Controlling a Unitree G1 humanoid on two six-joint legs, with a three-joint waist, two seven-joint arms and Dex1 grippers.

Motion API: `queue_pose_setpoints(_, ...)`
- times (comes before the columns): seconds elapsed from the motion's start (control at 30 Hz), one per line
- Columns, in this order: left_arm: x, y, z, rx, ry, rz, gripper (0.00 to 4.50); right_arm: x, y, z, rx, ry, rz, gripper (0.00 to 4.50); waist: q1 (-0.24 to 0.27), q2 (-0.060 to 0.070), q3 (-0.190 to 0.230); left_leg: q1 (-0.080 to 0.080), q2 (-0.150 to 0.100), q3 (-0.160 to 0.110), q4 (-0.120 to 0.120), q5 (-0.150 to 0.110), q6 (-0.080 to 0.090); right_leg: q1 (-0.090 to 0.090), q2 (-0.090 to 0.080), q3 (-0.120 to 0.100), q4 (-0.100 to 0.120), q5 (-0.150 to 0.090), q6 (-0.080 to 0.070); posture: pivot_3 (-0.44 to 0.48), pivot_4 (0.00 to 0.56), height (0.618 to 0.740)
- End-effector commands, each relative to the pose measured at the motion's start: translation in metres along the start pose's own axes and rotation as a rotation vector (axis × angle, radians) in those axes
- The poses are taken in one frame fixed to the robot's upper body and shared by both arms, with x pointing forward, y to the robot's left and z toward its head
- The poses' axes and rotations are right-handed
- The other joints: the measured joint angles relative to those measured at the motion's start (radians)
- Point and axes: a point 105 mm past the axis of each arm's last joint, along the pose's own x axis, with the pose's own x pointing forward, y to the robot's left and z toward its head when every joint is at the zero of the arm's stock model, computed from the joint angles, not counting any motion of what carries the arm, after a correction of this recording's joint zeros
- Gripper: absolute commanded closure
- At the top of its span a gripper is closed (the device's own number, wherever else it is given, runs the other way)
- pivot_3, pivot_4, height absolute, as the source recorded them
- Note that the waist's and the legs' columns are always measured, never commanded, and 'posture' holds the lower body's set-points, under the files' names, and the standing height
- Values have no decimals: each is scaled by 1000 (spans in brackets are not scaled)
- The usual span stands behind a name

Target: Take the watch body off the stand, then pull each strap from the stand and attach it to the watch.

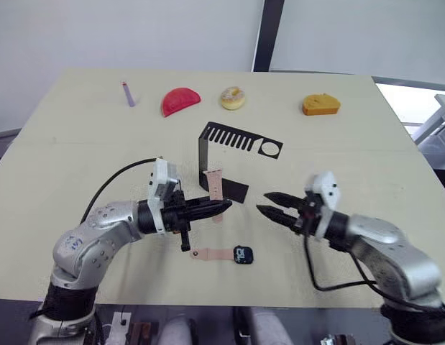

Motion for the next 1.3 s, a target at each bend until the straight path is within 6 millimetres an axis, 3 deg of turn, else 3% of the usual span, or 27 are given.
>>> queue_pose_setpoints(0.03,9,-9,2,-11,22,-173,4500,-16,26,29,110,-115,119,580,-4,0,0,0,0,0,0,0,0,0,0,0,0,0,0,0,150,737)
queue_pose_setpoints(0.07,12,-9,3,-9,29,-205,4500,-16,29,34,153,-143,129,132,-6,0,0,0,0,1,0,0,0,0,0,1,0,0,0,0,150,737)
queue_pose_setpoints(0.1,15,-9,4,-9,32,-230,4500,-16,32,37,186,-160,137,57,-7,0,0,1,0,1,0,0,0,0,0,1,0,0,0,0,150,737)
queue_pose_setpoints(0.37,39,-4,10,-11,11,-334,4500,7,37,58,342,-263,126,57,-14,0,0,-1,0,0,-1,1,0,-1,0,1,0,0,0,0,150,737)
queue_pose_setpoints(0.63,42,-9,8,-48,-6,-353,4500,15,43,64,336,-284,110,57,-15,0,0,-1,0,0,0,1,0,-1,0,1,0,0,0,0,150,737)
queue_pose_setpoints(0.73,42,-11,7,-56,-13,-355,4500,16,46,64,323,-278,113,867,-15,0,0,-1,0,0,-1,1,0,-1,0,1,0,0,0,0,150,737)
queue_pose_setpoints(1.3,43,-8,14,-78,-49,-332,4500,18,51,65,327,-303,150,867,-14,0,0,-1,0,0,-1,1,0,-1,0,1,0,0,0,0,150,737)
